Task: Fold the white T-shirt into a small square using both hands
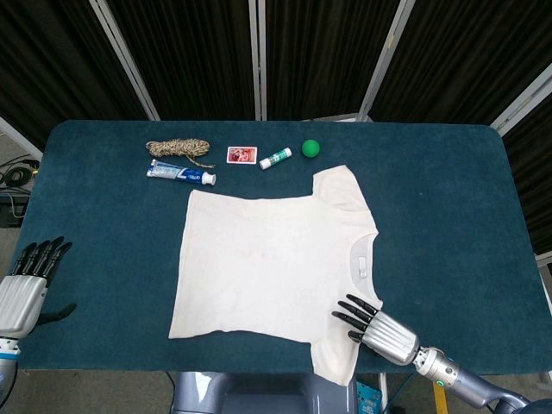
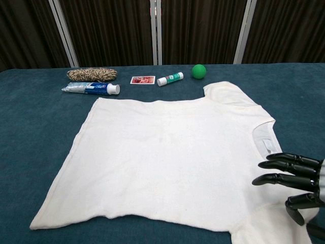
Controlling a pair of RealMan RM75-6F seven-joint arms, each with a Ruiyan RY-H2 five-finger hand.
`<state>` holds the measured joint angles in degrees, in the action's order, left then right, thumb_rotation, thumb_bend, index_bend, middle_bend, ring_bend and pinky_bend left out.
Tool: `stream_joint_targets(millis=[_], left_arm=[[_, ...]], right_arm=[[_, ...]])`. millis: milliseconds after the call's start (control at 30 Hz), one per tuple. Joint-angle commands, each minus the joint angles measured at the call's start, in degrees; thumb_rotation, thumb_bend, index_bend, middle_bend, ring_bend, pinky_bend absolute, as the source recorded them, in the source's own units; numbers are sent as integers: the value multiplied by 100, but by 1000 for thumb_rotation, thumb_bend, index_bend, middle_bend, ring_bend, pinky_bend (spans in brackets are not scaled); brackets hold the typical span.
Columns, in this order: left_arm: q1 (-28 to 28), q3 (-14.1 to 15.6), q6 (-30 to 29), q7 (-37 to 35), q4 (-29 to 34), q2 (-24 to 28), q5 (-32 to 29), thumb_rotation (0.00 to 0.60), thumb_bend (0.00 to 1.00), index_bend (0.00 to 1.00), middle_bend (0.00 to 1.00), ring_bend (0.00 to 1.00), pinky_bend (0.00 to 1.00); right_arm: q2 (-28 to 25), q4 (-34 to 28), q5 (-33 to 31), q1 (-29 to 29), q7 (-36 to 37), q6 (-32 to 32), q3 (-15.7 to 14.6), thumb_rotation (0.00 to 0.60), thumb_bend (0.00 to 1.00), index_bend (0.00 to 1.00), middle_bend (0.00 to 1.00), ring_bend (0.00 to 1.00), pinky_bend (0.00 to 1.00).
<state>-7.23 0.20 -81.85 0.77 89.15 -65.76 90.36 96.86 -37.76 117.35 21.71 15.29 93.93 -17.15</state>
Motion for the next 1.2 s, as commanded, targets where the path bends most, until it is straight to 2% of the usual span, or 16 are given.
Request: stream_joint_targets(millis=[33, 133, 333, 500, 600, 933, 1200], left_arm=[[-123, 164, 60, -290, -220, -166, 373, 600, 0, 0, 0, 0, 0], [-329, 393, 110, -730, -682, -480, 990, 600, 0, 23, 0, 0, 0], [-504, 616, 129, -1056, -1225, -890, 1467, 600, 18, 161, 0, 0, 0], [-687, 845, 293, -1123, -1677, -1232, 1830, 600, 228, 221, 0, 0, 0], [-794, 960, 406, -1108, -1905, -1413, 1977, 600, 273, 249, 0, 0, 0], [-896, 1176, 498, -1303, -2616, -2013, 2026, 600, 275, 338, 0, 0, 0], [-992, 1176, 470, -1310, -2907, -2331, 1998, 600, 275, 384, 0, 0, 0]], right_arm=[[4, 16, -9, -10, 25, 33, -13, 600, 366, 682, 143, 0, 0], [2, 38, -9, -10, 32, 65, -28, 600, 368, 702, 144, 0, 0], [1, 38, -35, -8, 50, 90, -25, 600, 401, 708, 145, 0, 0], [-8, 47, -51, -11, 63, 97, -36, 600, 426, 710, 146, 0, 0], [0, 58, -53, -24, 67, 103, -54, 600, 427, 711, 146, 0, 0], [50, 121, -60, -48, 92, 132, -95, 600, 428, 717, 146, 0, 0], [88, 173, -47, -63, 92, 159, -127, 600, 430, 718, 146, 0, 0]])
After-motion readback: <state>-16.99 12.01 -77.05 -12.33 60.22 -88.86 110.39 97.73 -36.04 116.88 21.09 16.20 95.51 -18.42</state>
